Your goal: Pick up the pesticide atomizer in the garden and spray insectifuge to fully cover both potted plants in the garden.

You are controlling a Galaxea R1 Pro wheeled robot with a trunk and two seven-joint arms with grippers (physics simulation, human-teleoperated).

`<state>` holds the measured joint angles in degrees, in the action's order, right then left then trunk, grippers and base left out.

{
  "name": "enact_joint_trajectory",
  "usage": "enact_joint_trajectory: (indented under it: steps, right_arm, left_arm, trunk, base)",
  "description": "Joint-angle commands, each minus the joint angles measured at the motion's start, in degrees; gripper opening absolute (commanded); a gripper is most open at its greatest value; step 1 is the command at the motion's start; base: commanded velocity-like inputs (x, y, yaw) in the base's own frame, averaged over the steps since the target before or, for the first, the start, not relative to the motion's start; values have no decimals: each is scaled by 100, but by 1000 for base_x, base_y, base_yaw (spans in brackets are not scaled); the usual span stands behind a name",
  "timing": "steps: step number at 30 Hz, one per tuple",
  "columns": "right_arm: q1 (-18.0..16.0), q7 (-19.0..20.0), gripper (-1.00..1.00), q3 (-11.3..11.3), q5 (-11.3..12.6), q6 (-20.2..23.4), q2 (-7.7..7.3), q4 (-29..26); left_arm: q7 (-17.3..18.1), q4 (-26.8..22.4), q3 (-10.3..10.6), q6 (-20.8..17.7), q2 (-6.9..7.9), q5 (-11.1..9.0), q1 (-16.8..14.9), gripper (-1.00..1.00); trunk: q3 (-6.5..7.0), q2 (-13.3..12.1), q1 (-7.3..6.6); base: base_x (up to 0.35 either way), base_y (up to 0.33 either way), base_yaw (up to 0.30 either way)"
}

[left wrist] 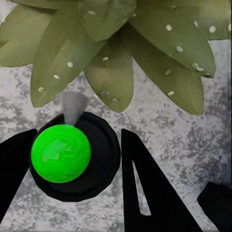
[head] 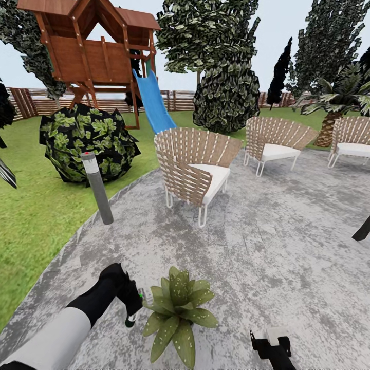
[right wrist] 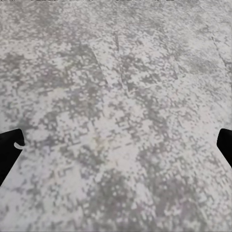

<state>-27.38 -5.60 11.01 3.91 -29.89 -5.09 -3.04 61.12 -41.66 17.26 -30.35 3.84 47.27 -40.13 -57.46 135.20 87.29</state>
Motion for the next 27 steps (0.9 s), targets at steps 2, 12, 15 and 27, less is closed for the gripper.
enact_joint_trajectory:
  steps: [2,12,15,27]
  right_arm:
    - [-2,-20,100,50,40,-14,0,4]
    - [-4,-20,100,50,40,-16,0,4]
    - [-3,-20,100,50,40,-16,0,3]
    - [-3,-18,100,50,40,-16,0,5]
  left_arm:
    - [107,-29,19,-42,19,26,-4,-100]
    - [348,-15,14,-12,112,45,64,-100]
    - [357,-22,6,-13,183,24,66,-100]
    - [339,-35,14,-33,124,20,64,-100]
  trunk:
    - [-6,2,-1]
    - [-6,2,-1]
    - [-6,2,-1]
    - [-6,2,-1]
  base:
    - [0,0,0]
    - [0,0,0]
    - [-85,-55,10]
    - [-149,-199,250]
